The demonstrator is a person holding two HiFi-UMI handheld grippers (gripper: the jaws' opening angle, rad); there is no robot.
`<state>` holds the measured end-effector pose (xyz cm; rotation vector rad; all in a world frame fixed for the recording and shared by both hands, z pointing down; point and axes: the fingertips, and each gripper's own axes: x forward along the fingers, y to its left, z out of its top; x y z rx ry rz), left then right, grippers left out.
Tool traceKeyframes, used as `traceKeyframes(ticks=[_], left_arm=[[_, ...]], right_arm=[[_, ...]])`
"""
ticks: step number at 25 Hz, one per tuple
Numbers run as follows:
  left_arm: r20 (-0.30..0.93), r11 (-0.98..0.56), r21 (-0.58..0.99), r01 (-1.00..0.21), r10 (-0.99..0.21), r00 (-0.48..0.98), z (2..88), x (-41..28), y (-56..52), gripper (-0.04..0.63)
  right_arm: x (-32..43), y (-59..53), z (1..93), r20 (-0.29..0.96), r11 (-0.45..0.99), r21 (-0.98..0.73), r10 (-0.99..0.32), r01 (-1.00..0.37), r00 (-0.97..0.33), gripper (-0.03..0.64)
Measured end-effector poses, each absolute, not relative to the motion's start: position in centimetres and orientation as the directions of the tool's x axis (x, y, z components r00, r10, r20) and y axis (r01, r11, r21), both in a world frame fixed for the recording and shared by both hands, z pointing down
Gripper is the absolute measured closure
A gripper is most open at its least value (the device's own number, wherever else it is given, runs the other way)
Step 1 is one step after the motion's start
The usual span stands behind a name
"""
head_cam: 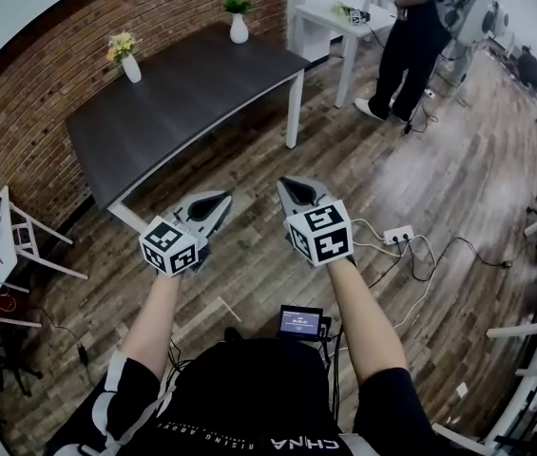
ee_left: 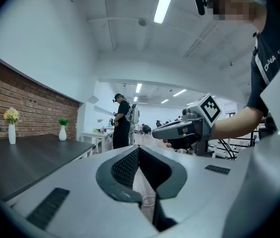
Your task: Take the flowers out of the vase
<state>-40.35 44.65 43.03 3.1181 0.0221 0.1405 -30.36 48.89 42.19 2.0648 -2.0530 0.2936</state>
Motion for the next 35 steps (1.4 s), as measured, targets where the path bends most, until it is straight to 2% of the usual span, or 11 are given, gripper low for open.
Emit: traceKeyframes(ticks=[16, 22, 35], left_arm=[[0.078, -0.995, 0.077, -0.067, -0.061, 0.995, 43.9, -35.1, 47.2, 0.593], [0.121, -0.990, 0.100, -0.104, -0.092, 0.988, 46.3, -33.8, 44.4, 0.593], [0.106, -0.994, 0.107, 0.023, 0.034, 0.994, 46.6, -24.9, 29.2, 0.593]], right_arm=[[-22.7, 52.1, 44.3, 0.297, 0.022, -0.035, -0.954, -0.999, -0.031, 0.612], [-20.9, 49.5, 46.0, 0.316, 0.040, -0.065, -0.947, -0.997, -0.058, 0.612], [-13.5, 34.3, 46.2, 0.360, -0.047, -0.035, -0.932, -0.998, 0.031, 0.612]])
